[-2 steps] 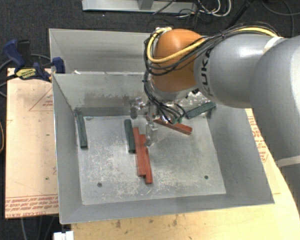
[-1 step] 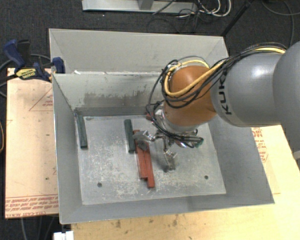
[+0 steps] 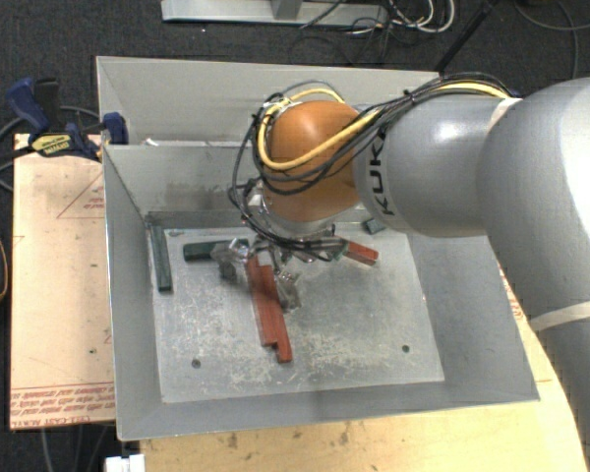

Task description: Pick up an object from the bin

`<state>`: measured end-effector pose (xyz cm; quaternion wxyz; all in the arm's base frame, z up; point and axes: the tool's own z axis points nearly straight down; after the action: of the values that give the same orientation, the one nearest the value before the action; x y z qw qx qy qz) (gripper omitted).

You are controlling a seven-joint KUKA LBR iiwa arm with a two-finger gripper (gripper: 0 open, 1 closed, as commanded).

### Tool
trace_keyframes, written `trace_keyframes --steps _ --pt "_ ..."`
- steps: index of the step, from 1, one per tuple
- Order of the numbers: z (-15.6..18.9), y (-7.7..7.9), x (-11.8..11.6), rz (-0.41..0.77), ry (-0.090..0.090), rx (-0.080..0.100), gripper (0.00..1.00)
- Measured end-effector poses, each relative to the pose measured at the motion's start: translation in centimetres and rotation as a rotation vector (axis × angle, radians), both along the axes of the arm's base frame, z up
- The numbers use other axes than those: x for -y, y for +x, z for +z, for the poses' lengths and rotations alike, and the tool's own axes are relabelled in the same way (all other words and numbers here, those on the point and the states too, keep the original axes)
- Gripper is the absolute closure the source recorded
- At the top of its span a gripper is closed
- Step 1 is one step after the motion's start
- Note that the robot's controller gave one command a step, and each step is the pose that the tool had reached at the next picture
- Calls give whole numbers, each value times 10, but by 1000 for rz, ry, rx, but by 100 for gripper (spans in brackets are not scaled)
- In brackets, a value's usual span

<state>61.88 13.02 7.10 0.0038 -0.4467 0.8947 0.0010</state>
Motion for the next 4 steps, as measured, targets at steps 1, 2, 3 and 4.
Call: trace_keyframes --steps 1,2,3,4 --pt "0 0 3 -5 -2 -2 100" --pt "133 -26 19 94 -3 5 100" --pt "77 -6 23 323 -4 -5 100" --pt "78 -6 23 322 -3 -3 0"
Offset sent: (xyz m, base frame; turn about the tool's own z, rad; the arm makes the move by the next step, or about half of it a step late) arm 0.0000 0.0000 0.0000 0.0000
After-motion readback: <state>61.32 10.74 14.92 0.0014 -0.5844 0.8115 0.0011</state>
